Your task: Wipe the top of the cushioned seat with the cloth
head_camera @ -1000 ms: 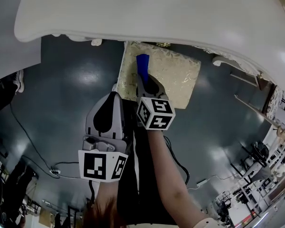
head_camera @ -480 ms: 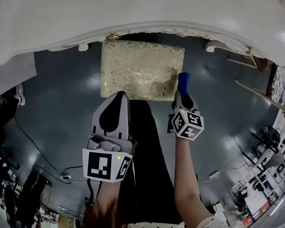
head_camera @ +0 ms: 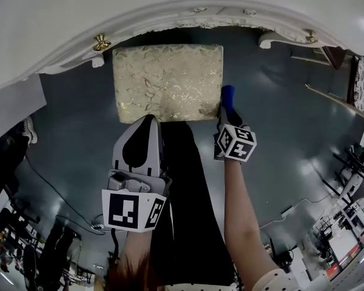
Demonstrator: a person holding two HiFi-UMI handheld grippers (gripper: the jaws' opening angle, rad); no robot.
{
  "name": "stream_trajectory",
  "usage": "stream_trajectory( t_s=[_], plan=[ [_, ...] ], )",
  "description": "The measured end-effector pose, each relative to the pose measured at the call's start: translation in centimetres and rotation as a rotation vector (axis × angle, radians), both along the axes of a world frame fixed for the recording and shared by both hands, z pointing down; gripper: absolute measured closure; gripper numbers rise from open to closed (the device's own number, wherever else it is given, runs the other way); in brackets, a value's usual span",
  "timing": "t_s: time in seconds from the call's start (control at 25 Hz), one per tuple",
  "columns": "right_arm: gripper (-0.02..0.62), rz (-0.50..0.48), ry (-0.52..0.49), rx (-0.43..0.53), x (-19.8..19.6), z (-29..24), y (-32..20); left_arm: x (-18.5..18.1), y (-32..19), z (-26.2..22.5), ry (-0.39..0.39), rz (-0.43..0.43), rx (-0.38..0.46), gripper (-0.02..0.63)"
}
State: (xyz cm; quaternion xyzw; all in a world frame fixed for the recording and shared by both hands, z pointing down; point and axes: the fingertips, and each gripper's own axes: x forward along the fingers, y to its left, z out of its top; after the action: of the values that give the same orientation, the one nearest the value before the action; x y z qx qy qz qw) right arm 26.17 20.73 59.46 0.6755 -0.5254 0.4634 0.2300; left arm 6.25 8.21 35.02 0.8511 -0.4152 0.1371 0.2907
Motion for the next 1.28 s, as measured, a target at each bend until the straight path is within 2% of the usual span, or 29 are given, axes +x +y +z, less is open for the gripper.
stream_trajectory(
  t_s=[0.16,0.52,1.28],
  plan=[
    [0.534,0.022,-0.019,0.002,-0.3,0.3,0.3,0.7,0.3,0.1,-0.003,0.012,-0.002,0.607],
    [0.534,-0.031,0.004,0.001,-1.0,-0.4,-0.2,1.1,0.6,0.2,-0.004,0.017,-0.003,0.607],
    [0.534,-0.025,-0.024,0.051,-5.0,-2.7,-1.2,0.9,0.0,-0.1,0.003,0.001,-0.001,0.607]
  ],
)
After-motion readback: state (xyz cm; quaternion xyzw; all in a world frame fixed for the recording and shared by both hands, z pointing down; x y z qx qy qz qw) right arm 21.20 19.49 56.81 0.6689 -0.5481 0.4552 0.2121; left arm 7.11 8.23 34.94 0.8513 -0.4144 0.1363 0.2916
